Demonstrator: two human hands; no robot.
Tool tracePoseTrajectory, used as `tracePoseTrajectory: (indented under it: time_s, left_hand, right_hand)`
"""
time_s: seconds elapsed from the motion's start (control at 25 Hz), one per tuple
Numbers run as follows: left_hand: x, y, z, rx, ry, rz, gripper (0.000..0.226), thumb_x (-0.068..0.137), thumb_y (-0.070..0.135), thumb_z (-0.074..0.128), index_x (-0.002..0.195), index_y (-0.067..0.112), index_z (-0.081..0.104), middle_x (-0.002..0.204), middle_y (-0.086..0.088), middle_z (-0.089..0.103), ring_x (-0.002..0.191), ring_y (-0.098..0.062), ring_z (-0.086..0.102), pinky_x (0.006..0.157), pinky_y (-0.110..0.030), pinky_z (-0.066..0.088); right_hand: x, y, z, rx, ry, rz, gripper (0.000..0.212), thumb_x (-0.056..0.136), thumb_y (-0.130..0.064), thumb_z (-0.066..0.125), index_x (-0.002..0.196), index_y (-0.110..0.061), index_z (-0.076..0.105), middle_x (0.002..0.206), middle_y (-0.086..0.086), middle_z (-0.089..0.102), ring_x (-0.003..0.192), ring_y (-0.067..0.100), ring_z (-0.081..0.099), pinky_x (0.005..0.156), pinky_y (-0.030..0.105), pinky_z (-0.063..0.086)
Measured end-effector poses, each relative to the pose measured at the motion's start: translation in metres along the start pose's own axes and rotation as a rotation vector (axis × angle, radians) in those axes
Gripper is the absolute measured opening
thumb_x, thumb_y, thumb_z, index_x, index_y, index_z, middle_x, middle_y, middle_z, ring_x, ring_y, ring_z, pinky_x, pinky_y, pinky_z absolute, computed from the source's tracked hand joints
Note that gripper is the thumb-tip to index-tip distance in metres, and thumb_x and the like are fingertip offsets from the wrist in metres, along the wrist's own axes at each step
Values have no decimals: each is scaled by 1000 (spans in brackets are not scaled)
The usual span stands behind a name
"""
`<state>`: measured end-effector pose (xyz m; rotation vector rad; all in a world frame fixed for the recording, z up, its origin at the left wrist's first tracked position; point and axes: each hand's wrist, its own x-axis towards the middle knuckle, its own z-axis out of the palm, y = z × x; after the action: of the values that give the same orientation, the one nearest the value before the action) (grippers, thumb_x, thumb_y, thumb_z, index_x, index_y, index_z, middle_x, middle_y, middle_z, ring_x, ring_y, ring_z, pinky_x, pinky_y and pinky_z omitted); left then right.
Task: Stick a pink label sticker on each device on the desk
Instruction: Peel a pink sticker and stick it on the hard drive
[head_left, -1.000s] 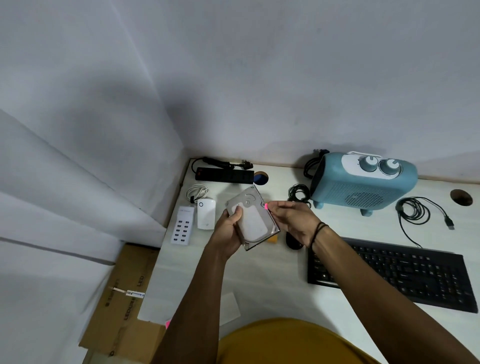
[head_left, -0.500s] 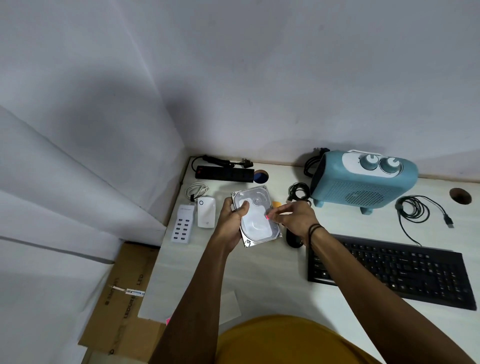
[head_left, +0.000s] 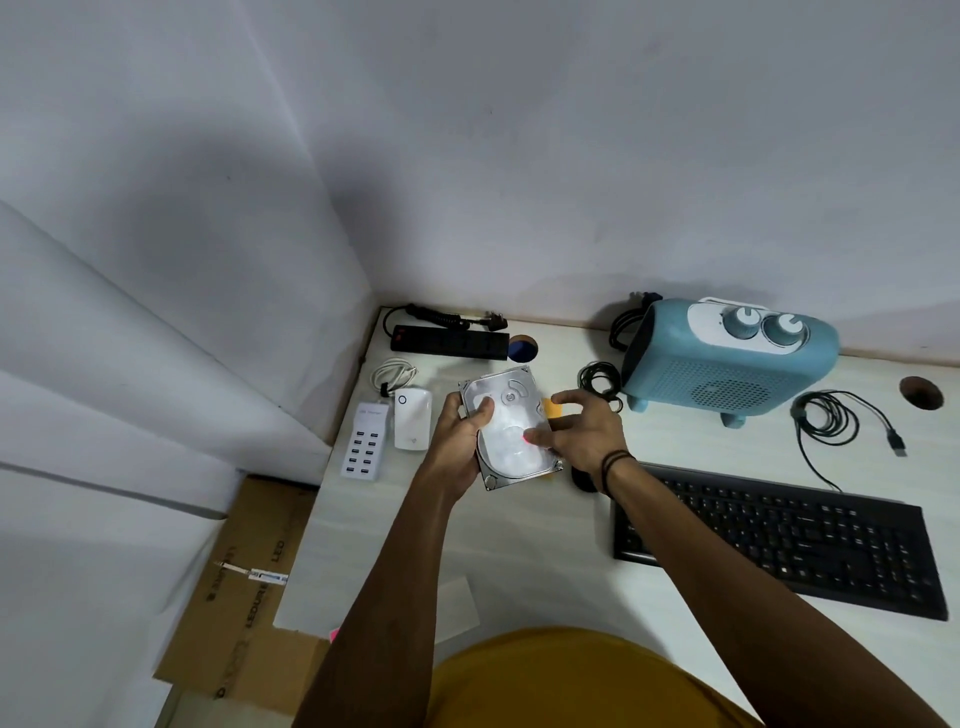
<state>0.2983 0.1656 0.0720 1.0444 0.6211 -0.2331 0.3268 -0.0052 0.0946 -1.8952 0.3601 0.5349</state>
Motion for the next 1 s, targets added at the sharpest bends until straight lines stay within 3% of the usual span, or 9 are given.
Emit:
tracePoseTrajectory:
  time_s: [0.12,0.24,0.32,0.4,0.52,0.6,0.68,0.84,1.0]
  left_hand:
    - [-3,-4,-12,189,13,-153,38,100,13,58,134,22,42,131,-11,62,106,-32,68,73,-46,59]
    - [-3,-13,-34,462,21,-285,59,88,-4,57,132,34,43,121,-12,63,104,-35,64,72,-45,57]
    - [2,-24,-49,483,104,-260,66,83,-11,55,136,27,48,119,-17,65,97,-34,64,69,-44,58]
    - [8,-30,-59,581,242,-167,63,81,-5,61,139,16,50,123,-15,65,102,-32,65,79,-49,61]
    - [23,-20,-66,794,355,-26,51,83,3,69,133,7,57,129,-12,66,115,-28,63,95,-33,52]
    - [41,-9,-66,877,367,34,44,84,2,66,128,5,63,123,-12,70,114,-28,65,90,-25,47]
    - [60,-2,-61,936,360,57,39,83,0,61,121,6,69,115,-11,74,109,-30,67,89,-28,51]
    - [94,-10,-52,970,332,23,37,78,-5,52,106,6,73,98,-13,76,94,-33,68,80,-35,56]
    - [112,-23,-51,1002,327,6,42,74,-5,49,105,9,73,95,-12,76,92,-33,68,81,-38,58]
  right_hand:
    - [8,15,11,-6,-35,134,55,51,-21,94,102,-18,73,86,5,78,80,20,75,79,40,62]
    - [10,35,27,11,-61,251,54,59,-6,90,109,-5,71,94,16,75,81,27,75,75,43,63]
    - [10,44,41,-21,-73,271,52,62,-7,90,111,-4,70,100,16,74,88,27,73,80,43,62]
    - [17,47,60,-74,-61,263,51,65,-13,88,113,-5,72,104,13,75,95,26,72,86,42,60]
    - [37,42,87,-82,-34,260,31,72,-14,76,102,-5,76,101,14,75,95,29,72,85,44,60]
    - [50,29,100,-87,-7,271,15,77,-12,68,87,-6,78,89,15,75,85,30,71,82,40,60]
    - [60,19,106,-156,10,242,19,81,-12,60,78,-2,77,77,17,71,74,31,66,70,29,55]
    - [82,19,113,-263,42,229,28,91,-10,49,88,3,73,92,20,72,90,35,66,68,27,43]
    - [95,24,116,-329,80,217,29,92,-1,44,96,4,73,99,18,73,96,35,67,79,35,55]
